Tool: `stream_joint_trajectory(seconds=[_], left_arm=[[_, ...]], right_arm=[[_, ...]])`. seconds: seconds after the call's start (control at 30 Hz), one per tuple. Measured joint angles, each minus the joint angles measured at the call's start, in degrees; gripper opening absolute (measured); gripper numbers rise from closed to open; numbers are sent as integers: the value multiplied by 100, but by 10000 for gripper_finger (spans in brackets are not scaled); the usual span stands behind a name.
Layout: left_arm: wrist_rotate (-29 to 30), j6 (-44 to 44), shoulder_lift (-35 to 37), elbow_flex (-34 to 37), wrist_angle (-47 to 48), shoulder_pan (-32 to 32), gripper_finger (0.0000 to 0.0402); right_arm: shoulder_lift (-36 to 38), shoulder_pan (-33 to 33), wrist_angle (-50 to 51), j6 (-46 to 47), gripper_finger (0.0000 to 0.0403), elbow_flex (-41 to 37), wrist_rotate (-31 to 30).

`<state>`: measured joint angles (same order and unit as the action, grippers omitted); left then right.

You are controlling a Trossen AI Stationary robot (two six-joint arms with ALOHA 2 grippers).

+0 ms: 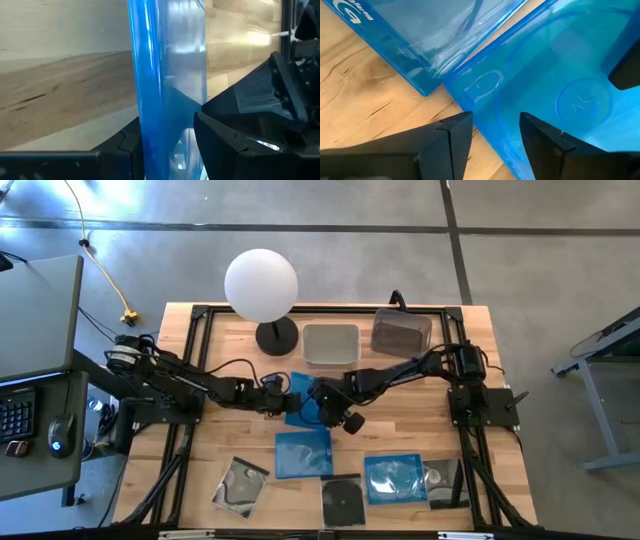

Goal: Pick & place jewel cases by type
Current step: Put the top blue CD case into the gray bin

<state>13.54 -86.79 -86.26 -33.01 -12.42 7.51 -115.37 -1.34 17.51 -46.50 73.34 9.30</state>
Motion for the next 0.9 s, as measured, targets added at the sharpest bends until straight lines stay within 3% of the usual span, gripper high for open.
stream_joint_trajectory(seconds=[0.17, 0.37, 0.53, 0.9], left_arm=[[22, 288, 0, 0, 30, 0, 141], [28, 282, 17, -14, 225, 0, 92], [69, 367, 28, -28, 70, 0, 61], [106, 1345, 11, 0, -463, 0, 57]], right_arm=[[0, 34, -19, 52, 158, 0, 10], [2, 44, -6, -29, 158, -2, -46], [209, -66, 162, -143, 158, -17, -758], [1743, -522, 1521, 87, 158, -13, -2203]])
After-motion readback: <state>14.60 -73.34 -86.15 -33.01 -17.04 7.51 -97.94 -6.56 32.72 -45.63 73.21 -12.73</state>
